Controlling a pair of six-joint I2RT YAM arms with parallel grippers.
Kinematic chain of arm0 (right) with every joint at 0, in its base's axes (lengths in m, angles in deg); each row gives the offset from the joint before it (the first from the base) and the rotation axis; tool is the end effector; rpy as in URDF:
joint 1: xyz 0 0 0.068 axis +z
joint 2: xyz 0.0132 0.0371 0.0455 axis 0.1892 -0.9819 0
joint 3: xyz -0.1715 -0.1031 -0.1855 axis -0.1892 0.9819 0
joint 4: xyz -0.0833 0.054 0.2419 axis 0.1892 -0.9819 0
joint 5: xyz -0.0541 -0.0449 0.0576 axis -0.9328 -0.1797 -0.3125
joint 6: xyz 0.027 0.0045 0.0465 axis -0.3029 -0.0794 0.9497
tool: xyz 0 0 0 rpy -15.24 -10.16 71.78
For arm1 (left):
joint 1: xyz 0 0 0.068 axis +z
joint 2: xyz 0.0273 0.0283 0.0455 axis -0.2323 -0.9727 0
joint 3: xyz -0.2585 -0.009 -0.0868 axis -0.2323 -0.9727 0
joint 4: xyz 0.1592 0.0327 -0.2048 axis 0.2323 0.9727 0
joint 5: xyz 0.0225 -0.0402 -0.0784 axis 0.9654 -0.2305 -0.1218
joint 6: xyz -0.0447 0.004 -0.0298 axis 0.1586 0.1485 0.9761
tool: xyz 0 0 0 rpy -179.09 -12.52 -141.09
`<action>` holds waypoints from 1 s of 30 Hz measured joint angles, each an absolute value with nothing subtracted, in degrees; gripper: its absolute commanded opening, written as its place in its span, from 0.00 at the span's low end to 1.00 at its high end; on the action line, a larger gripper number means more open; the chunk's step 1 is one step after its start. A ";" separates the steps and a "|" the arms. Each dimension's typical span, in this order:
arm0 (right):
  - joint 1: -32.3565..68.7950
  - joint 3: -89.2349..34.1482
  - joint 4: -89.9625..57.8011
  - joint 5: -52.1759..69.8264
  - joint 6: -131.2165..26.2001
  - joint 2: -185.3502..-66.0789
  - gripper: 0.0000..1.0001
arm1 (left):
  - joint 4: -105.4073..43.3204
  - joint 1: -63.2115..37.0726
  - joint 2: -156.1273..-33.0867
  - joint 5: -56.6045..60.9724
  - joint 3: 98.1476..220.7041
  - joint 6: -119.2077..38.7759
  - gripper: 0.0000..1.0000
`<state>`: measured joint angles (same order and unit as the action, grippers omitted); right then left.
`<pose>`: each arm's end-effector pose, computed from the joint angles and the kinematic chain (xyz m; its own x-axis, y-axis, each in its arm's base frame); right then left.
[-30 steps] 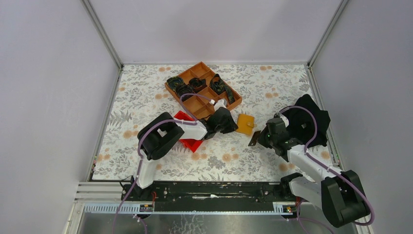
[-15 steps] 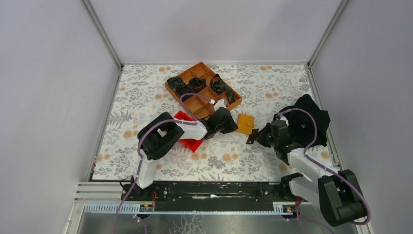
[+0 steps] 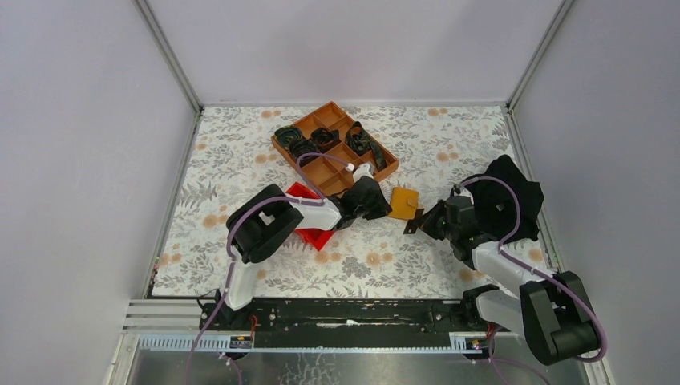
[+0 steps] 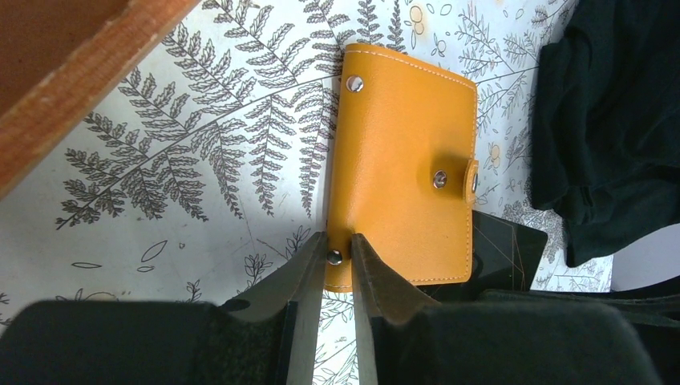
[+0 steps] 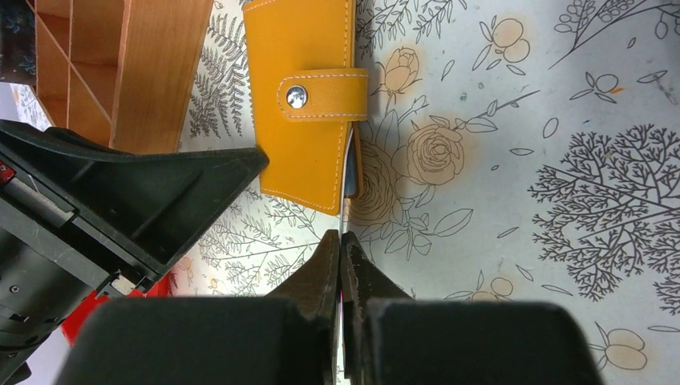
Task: Put the credit cards into the card holder
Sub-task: Open the card holder at the center of the board.
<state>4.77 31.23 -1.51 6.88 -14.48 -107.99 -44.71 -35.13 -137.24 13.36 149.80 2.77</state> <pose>0.1974 0.0592 0.1543 -0.6134 0.5566 -0.5603 0.1172 0.7657 0.6324 0.2771 -0.3112 0.1087 -0.8342 -0.2847 -0.4723 0.0743 0.7906 -0.6078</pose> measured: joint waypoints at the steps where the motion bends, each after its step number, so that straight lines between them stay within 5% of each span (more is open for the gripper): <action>1: 4.77 31.23 -1.18 6.90 -14.46 -108.34 0.00 | -44.73 -35.13 -137.22 13.34 149.80 2.64 0.27; 30: 4.08 29.98 14.51 14.13 -13.32 -120.36 0.00 | -44.60 -34.23 -134.11 12.75 146.08 1.11 0.32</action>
